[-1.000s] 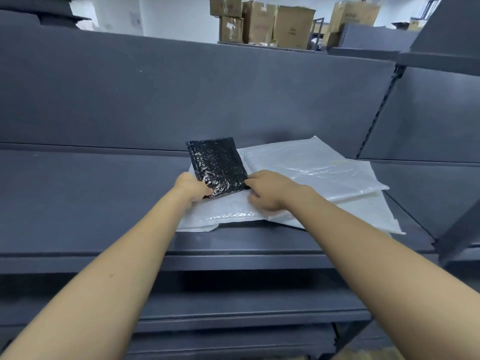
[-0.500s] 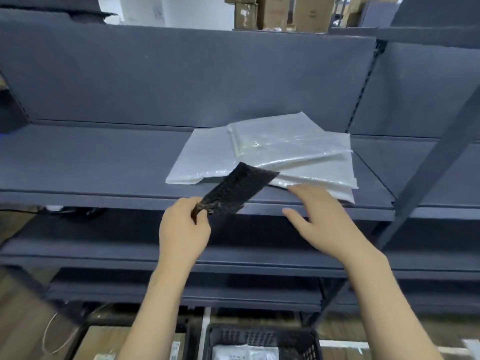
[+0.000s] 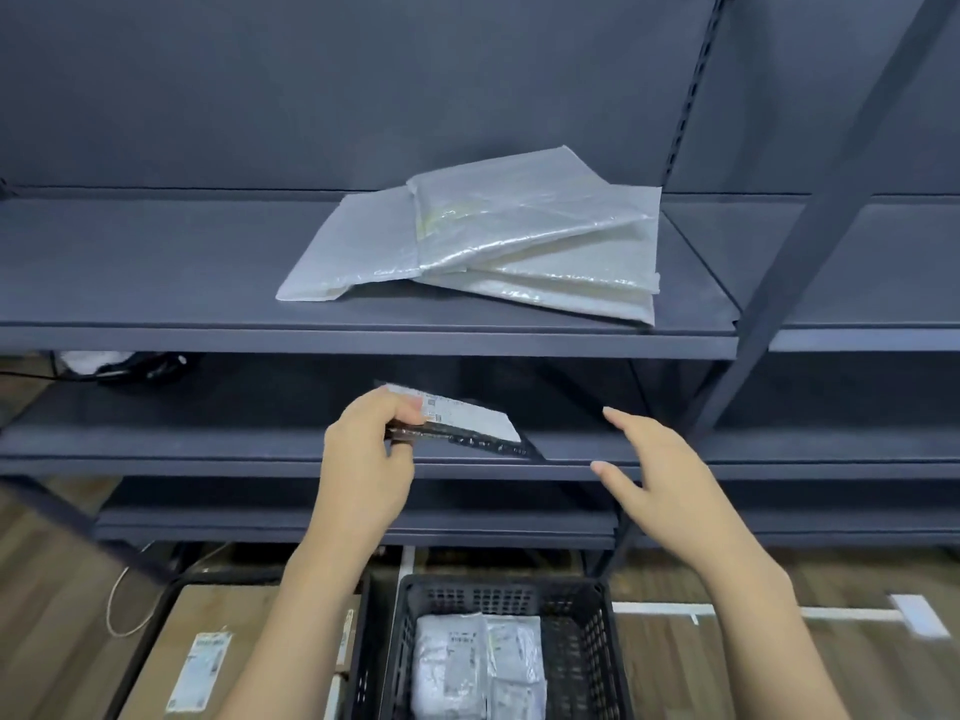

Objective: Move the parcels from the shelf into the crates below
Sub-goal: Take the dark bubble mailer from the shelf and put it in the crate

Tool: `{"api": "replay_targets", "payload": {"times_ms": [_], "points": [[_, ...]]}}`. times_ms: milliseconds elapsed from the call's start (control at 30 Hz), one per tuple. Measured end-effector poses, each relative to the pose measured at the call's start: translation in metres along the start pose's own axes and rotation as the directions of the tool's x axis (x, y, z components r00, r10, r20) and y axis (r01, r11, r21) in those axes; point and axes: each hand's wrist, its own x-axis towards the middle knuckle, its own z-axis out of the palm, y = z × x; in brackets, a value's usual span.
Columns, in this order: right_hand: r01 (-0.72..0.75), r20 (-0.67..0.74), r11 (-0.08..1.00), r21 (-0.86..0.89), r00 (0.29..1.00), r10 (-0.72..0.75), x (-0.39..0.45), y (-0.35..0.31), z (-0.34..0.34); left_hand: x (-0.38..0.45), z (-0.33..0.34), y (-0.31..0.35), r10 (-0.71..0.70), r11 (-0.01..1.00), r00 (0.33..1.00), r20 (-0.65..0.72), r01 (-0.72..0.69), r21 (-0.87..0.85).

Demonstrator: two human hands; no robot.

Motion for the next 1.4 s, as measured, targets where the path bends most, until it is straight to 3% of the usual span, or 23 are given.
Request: {"api": "replay_targets", "payload": {"times_ms": [167,267,467,633,800,967,1400], "points": [[-0.028,0.03,0.999,-0.015,0.999,0.029,0.002,0.004,0.004,0.005,0.011,0.01,-0.018,1.0,1.0,-0.023,0.018,0.025],[-0.041,0.051,0.999,-0.027,0.998,0.042,0.0,0.006,0.008,0.004,0.014,0.011,-0.028,0.998,0.999,0.028,0.03,-0.056],[-0.043,0.066,0.997,-0.068,0.997,0.047,0.0,0.007,0.007,0.002,0.01,0.008,-0.043,0.99,0.969,0.244,0.074,-0.118],[-0.042,0.06,0.997,-0.059,0.997,0.046,0.003,-0.001,0.003,0.005,0.0,0.007,-0.013,0.961,0.892,0.451,0.135,-0.24],[-0.027,0.049,0.998,-0.051,0.998,0.03,0.003,-0.007,0.0,0.008,-0.008,0.013,-0.032,0.965,0.956,0.292,0.106,-0.241],[-0.03,0.052,0.998,-0.046,0.998,0.032,0.003,-0.012,-0.002,0.011,-0.014,0.012,-0.105,0.885,0.961,0.258,0.208,-0.416],[-0.029,0.035,1.0,-0.008,0.999,0.03,-0.007,-0.018,-0.001,0.008,-0.017,0.014,-0.092,0.947,0.989,0.119,0.123,-0.295]]}}
